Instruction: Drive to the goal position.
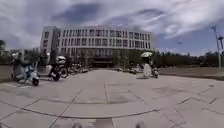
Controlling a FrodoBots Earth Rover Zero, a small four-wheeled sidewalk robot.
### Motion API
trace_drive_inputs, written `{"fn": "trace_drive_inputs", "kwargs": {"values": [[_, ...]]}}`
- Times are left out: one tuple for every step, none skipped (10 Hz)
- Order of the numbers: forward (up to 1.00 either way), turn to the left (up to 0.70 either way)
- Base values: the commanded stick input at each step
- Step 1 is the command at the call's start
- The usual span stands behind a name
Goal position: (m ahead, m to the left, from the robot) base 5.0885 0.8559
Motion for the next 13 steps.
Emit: {"fn": "trace_drive_inputs", "kwargs": {"values": [[0.70,0.00],[0.70,0.00],[0.70,0.00],[0.70,0.00],[0.70,0.00],[0.70,0.00],[0.70,0.00],[0.70,0.00],[0.70,0.00],[0.70,0.09],[0.70,0.14],[0.70,0.12],[0.70,0.04]]}}
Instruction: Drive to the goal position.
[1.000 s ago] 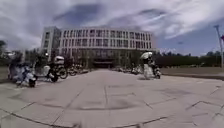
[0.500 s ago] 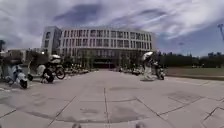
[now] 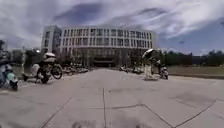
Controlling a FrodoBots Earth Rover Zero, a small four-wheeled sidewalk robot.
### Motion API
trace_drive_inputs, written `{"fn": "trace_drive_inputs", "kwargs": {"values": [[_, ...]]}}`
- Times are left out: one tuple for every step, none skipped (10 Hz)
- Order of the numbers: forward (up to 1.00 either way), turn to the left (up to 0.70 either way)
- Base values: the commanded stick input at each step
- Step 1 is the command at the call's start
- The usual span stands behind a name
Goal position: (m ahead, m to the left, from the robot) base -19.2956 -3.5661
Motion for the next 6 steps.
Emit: {"fn": "trace_drive_inputs", "kwargs": {"values": [[0.70,0.00],[0.70,0.00],[0.70,0.00],[0.70,0.00],[0.70,0.00],[0.70,0.00]]}}
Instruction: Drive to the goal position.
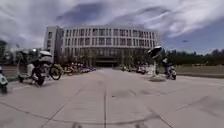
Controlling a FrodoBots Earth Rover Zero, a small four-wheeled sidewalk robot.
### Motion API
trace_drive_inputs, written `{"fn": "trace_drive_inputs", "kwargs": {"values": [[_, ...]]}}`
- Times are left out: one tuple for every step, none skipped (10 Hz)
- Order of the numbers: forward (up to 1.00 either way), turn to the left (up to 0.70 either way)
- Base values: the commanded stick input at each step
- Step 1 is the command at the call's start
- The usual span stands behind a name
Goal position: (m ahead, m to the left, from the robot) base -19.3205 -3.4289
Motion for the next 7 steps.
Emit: {"fn": "trace_drive_inputs", "kwargs": {"values": [[0.70,0.00],[0.70,0.00],[0.70,0.00],[0.70,0.00],[0.70,0.01],[0.70,0.13],[0.70,0.06]]}}
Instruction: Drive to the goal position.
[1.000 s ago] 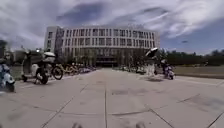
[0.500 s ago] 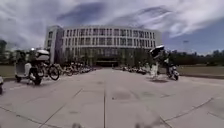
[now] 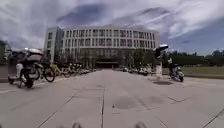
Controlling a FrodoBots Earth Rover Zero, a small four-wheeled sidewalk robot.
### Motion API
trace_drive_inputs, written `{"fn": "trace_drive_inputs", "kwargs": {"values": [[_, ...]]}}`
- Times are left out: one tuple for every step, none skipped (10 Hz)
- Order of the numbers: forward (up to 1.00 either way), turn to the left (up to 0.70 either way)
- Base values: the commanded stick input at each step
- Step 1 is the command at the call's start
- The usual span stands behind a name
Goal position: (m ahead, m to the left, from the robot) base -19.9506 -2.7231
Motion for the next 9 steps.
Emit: {"fn": "trace_drive_inputs", "kwargs": {"values": [[0.70,0.00],[0.70,0.00],[0.70,0.00],[0.70,0.00],[0.70,0.00],[0.70,0.00],[0.70,0.00],[0.70,0.00],[0.70,0.00]]}}
